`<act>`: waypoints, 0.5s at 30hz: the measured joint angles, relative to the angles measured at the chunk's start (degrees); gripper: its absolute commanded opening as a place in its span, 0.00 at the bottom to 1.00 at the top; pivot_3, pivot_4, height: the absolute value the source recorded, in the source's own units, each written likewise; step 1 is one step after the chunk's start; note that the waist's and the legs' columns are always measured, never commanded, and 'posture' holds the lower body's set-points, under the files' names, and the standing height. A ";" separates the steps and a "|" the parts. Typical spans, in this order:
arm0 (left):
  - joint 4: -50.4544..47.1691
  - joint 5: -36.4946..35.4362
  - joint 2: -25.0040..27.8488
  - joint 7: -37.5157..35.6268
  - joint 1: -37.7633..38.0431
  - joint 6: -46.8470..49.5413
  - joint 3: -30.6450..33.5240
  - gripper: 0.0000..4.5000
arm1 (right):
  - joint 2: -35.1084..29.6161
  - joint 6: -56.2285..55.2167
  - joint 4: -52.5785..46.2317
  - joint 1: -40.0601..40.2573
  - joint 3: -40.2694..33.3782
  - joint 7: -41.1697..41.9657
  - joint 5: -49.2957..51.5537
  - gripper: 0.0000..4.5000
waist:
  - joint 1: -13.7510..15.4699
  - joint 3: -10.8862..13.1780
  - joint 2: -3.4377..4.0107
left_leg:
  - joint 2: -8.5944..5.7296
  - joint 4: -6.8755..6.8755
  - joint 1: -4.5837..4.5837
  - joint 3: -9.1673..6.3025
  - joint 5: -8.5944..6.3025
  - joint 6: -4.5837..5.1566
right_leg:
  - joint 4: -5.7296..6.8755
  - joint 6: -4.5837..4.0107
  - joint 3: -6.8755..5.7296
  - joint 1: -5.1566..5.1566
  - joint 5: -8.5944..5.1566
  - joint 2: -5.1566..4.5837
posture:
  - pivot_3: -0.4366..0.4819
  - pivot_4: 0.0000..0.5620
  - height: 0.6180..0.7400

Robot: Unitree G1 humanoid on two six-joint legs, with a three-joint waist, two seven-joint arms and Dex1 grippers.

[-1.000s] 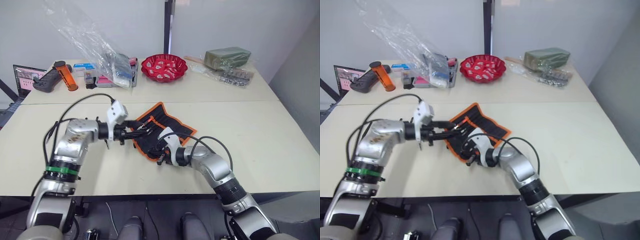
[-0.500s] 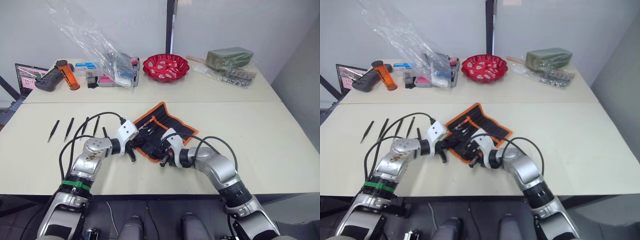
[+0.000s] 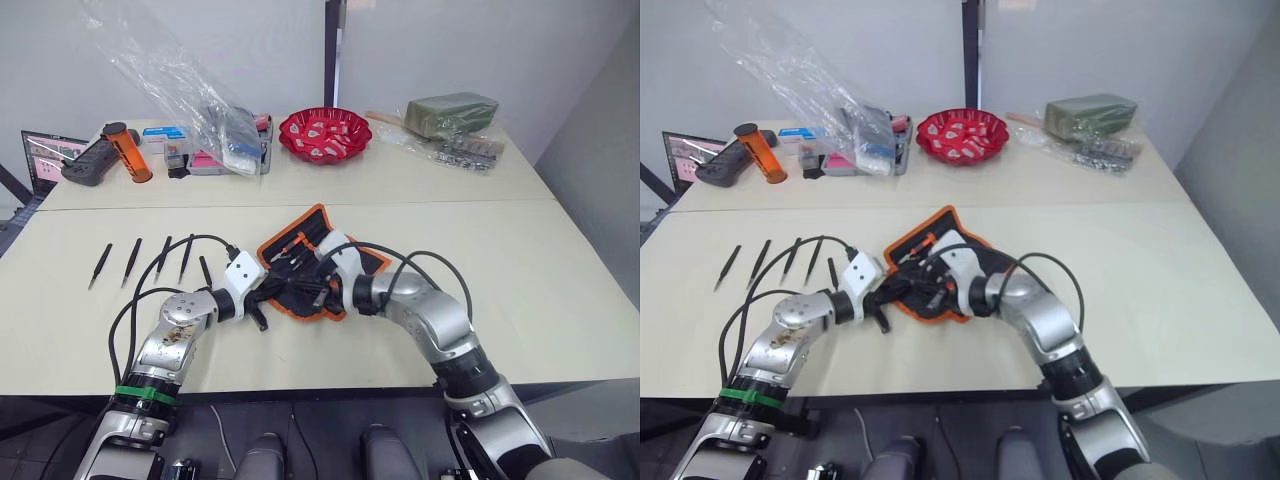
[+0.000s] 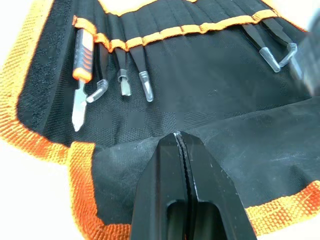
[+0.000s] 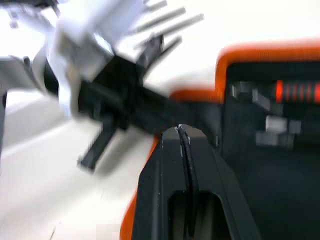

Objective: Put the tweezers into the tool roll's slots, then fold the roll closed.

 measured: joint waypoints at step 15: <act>1.26 -0.44 -2.19 4.63 0.43 0.46 1.92 0.00 | -3.92 -15.16 13.26 4.10 0.78 9.08 -3.31 0.00 | 0.84 -0.05 0.02 | -0.01 0.02 0.04 0.02 0.02 -0.04 | -0.25 -0.13 0.01 0.18 0.08 0.00 | 0.48 0.27 1.00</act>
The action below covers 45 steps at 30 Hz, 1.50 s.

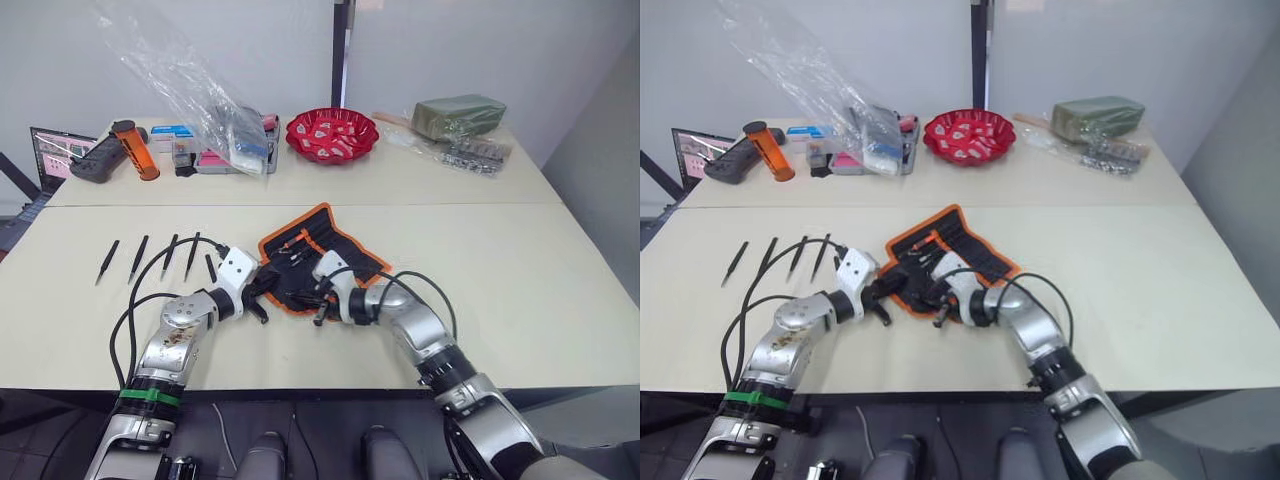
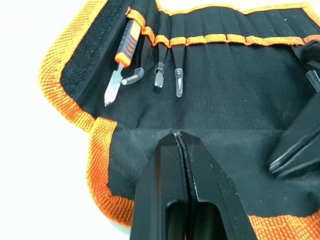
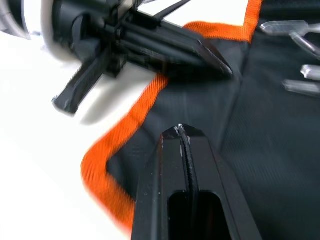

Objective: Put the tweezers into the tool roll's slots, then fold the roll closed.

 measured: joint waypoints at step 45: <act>15.56 -5.54 0.62 -2.38 -9.83 3.28 6.08 0.00 | 5.73 0.19 5.16 -3.54 2.36 1.63 -5.21 0.00 | -0.59 -0.30 0.02 | 0.02 -0.14 0.24 0.03 0.04 -0.06 | -0.04 0.28 -0.01 0.12 -0.16 0.00 | 0.48 0.27 1.00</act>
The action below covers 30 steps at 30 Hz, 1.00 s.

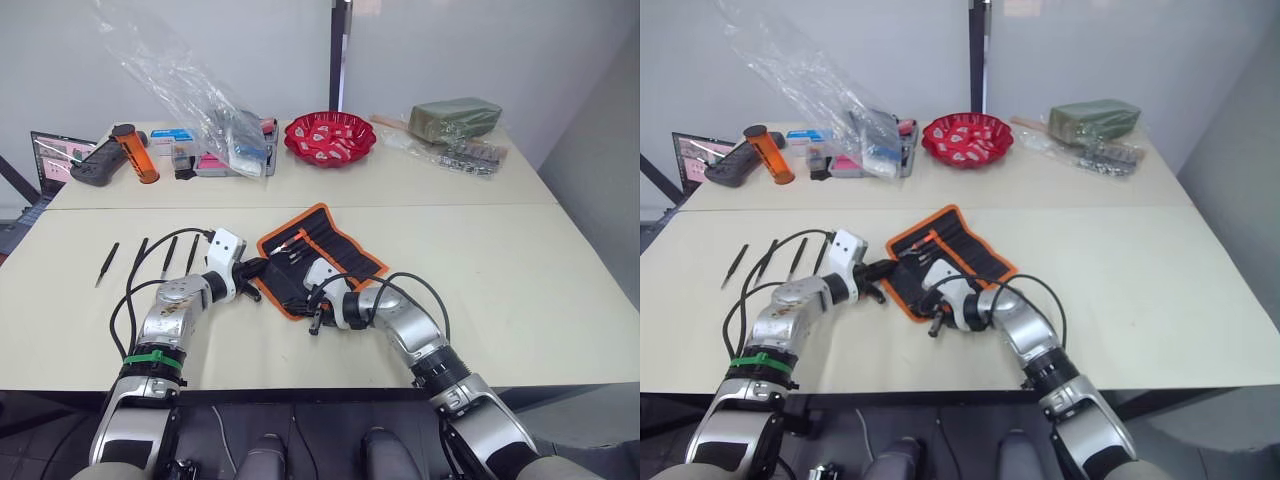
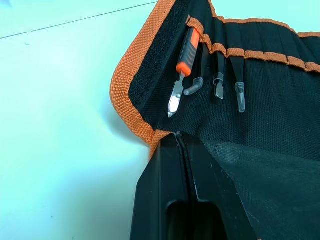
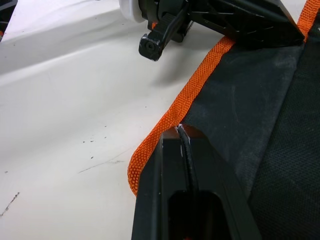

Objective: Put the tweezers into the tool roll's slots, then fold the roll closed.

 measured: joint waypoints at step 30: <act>-28.18 -12.29 19.11 -0.90 29.87 9.60 34.42 0.25 | -18.92 6.74 -8.96 -2.50 -16.43 8.06 13.50 0.12 | -0.17 0.23 -0.09 | 0.04 -0.04 -0.77 0.04 -0.01 0.01 | -0.14 -0.38 0.01 -0.69 0.22 0.00 | 0.48 0.27 1.00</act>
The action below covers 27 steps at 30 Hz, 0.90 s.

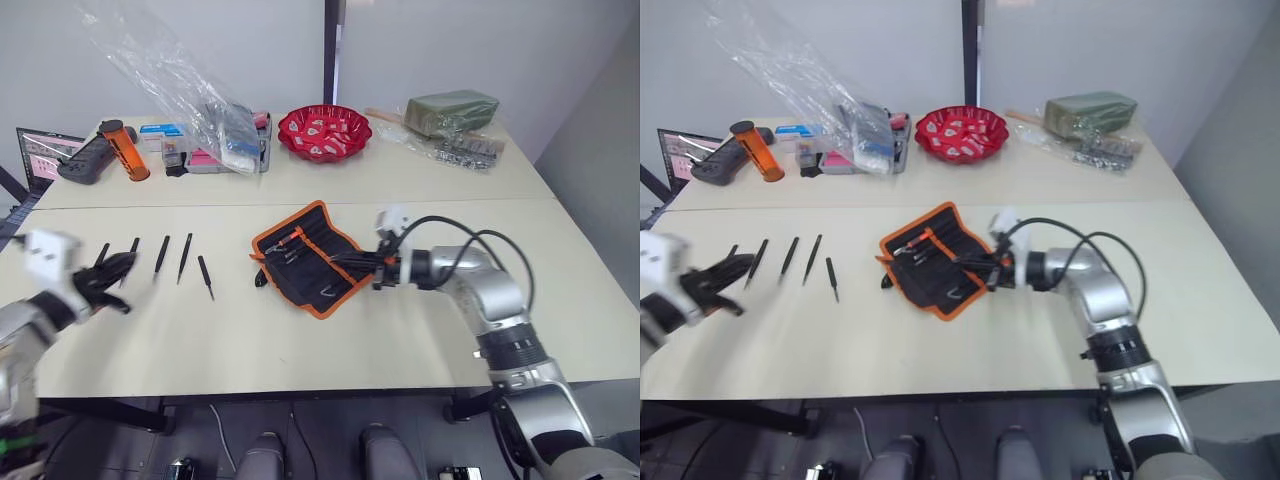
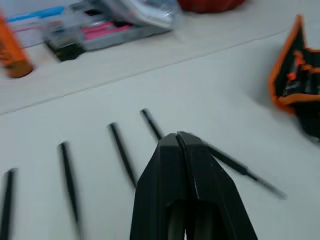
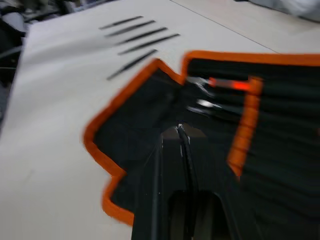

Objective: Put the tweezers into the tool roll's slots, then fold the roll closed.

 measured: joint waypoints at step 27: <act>-5.13 -4.43 -15.44 7.64 27.06 -11.45 21.55 1.00 | -8.24 7.53 1.68 -5.62 -9.01 5.66 7.69 1.00 | 0.33 0.13 0.01 | 0.07 0.02 0.10 0.25 -0.10 0.01 | -0.25 0.05 0.10 0.25 -0.05 -0.05 | 0.48 0.27 1.00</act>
